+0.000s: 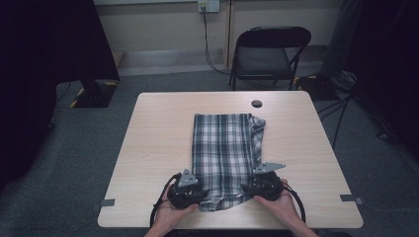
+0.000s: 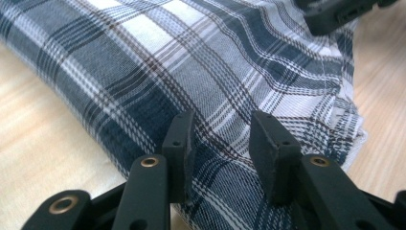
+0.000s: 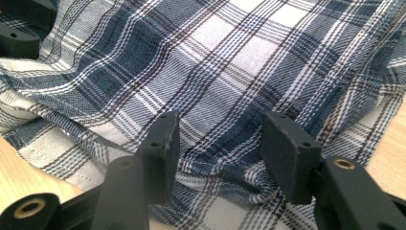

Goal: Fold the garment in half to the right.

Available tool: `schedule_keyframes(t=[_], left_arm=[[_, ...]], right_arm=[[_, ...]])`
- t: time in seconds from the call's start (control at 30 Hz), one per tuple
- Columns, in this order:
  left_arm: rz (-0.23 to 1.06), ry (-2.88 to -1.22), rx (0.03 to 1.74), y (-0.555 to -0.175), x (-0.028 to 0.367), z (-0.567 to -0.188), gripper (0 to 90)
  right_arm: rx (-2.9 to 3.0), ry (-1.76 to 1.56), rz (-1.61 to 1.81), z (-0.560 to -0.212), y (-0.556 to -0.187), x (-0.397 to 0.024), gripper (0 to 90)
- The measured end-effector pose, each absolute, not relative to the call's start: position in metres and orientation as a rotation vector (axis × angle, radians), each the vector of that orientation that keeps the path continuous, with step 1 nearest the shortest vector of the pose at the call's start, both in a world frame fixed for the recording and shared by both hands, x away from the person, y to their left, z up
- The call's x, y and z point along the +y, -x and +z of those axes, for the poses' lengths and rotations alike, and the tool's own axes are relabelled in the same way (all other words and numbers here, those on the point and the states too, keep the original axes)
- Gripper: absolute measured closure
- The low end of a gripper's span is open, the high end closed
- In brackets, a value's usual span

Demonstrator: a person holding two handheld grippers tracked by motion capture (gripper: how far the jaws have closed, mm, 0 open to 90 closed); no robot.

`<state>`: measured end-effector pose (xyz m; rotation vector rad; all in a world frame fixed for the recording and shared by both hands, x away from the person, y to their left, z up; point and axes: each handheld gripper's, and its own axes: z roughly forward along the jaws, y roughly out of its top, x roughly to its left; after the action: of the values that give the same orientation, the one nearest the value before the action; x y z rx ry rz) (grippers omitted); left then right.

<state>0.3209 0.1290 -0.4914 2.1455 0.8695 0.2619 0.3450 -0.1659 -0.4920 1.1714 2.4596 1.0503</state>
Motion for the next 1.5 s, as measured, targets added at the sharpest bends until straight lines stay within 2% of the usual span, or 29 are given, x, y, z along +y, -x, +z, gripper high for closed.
schedule_keyframes(t=[0.4,0.47,0.67,0.77,0.83,0.97,1.03,1.17,1.37,1.5], left_arm=[[0.277,-2.148,0.874,-0.303,0.135,-0.491,62.4],[0.262,-2.134,0.869,-0.303,0.137,-0.491,60.4],[0.255,-2.057,0.91,-0.305,0.143,-0.48,25.1],[0.251,-2.033,0.956,-0.306,0.146,-0.474,10.5],[0.258,-1.989,0.984,-0.305,0.151,-0.468,5.4],[0.321,-1.924,0.975,-0.299,0.165,-0.457,4.6],[0.326,-1.876,1.002,-0.298,0.174,-0.453,3.5],[0.434,-1.84,1.111,-0.299,0.19,-0.453,6.7],[0.485,-1.785,1.299,-0.302,0.216,-0.46,13.0],[0.475,-1.741,1.382,-0.3,0.232,-0.46,8.6]], right_arm=[[2.495,-1.172,1.063,-0.491,-0.33,-0.161,48.4],[2.501,-1.188,1.07,-0.49,-0.328,-0.161,44.8],[2.457,-1.176,1.158,-0.479,-0.327,-0.163,26.6],[2.386,-1.187,1.224,-0.466,-0.325,-0.17,19.3],[2.328,-1.202,1.262,-0.457,-0.322,-0.178,16.3],[2.217,-1.219,1.271,-0.44,-0.318,-0.198,9.3],[2.179,-1.248,1.283,-0.436,-0.317,-0.21,6.4],[2.104,-1.307,1.307,-0.43,-0.315,-0.235,3.1],[1.991,-1.391,1.28,-0.429,-0.309,-0.267,2.6],[1.907,-1.456,1.306,-0.434,-0.308,-0.291,2.2]])
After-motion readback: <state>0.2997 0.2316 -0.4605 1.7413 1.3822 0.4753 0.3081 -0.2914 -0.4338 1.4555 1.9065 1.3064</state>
